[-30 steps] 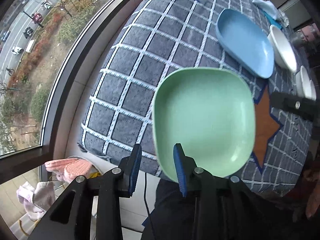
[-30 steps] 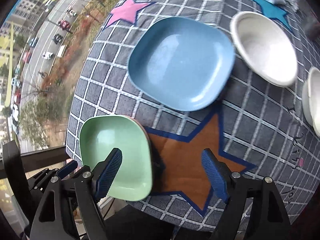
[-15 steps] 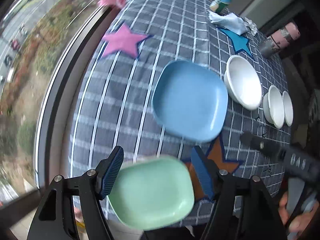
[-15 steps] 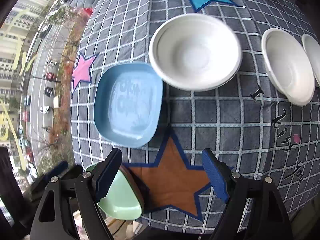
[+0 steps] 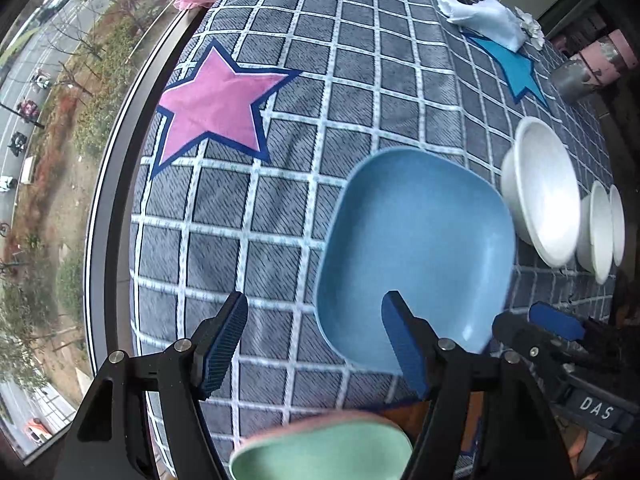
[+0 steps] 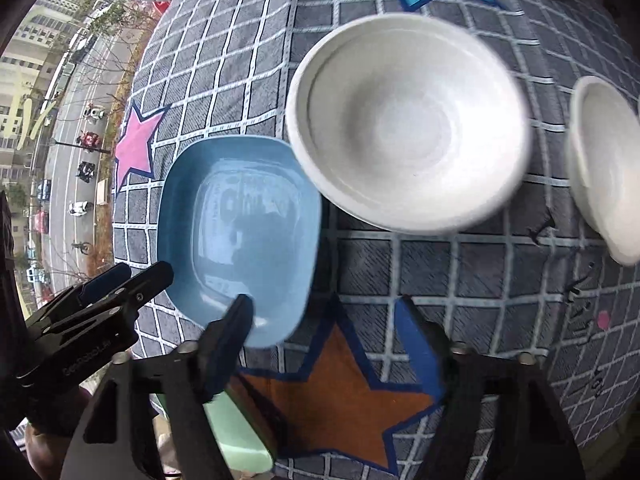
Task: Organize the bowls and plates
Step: 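Close both grippers on the rim of the light blue square plate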
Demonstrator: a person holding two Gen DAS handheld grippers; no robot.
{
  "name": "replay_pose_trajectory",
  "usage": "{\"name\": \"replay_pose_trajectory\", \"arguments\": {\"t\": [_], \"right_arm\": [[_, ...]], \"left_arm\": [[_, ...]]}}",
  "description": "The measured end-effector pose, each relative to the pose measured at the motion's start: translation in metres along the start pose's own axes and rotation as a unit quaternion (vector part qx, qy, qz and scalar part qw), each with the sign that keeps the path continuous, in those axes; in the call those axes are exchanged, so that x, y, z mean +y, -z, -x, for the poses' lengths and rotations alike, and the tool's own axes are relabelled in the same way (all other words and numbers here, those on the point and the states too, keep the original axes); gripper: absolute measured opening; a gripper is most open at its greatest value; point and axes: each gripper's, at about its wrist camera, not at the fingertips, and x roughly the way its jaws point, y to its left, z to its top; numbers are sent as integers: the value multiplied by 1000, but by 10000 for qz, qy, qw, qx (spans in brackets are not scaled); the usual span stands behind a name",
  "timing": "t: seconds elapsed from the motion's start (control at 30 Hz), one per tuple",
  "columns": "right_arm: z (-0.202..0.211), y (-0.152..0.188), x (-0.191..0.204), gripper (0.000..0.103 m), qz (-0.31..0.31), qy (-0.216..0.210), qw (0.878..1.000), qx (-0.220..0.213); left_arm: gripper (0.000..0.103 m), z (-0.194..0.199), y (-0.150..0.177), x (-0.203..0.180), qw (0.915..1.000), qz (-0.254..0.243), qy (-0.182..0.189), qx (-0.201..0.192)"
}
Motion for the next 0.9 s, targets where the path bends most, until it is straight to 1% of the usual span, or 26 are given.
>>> {"name": "replay_pose_trajectory", "arguments": {"t": [0.17,0.23,0.37,0.43,0.47,0.5,0.53,0.57,0.6,0.63,0.7,0.77,0.83,0.9], "right_arm": [[-10,-6,5,71,2,93,9999,53],[-13,-7,6,71,6,140,9999,65],[-18,-10,5,71,56,370,9993,25],[-21,-11,4,71,15,352,9994,19],[-22,-12,4,71,5,342,9994,9],[-24,-13,5,62,7,312,9995,18],[-27,-14,7,58,33,279,9996,43],[-27,-15,9,48,75,346,9994,32],[-26,-14,12,30,160,446,9989,-38],[-25,-14,17,21,229,487,9985,-77],[-26,-13,18,17,161,501,9986,-41],[-26,-12,15,13,111,483,9988,-25],[-25,-12,12,12,63,372,9993,33],[-21,-9,10,11,44,248,9997,25]], "left_arm": [[69,-12,-13,5,10000,-3,-30,42],[67,-18,-16,7,9999,26,73,90],[66,-24,-23,10,9999,-12,112,52],[64,-27,-25,9,9999,-56,118,13],[58,-29,-26,7,9999,-71,116,19],[45,-33,-27,5,9999,-97,113,59],[40,-41,-27,1,9998,-140,88,134],[36,-42,-28,-2,9997,-209,76,104],[22,-42,-28,-5,9995,-251,147,100],[16,-42,-29,-8,9992,-287,233,132],[17,-43,-29,-14,9992,-353,125,153],[17,-44,-27,-13,9994,-252,161,200],[16,-41,-17,-12,9993,-121,251,247],[16,-35,-8,-12,9994,-83,245,244]]}}
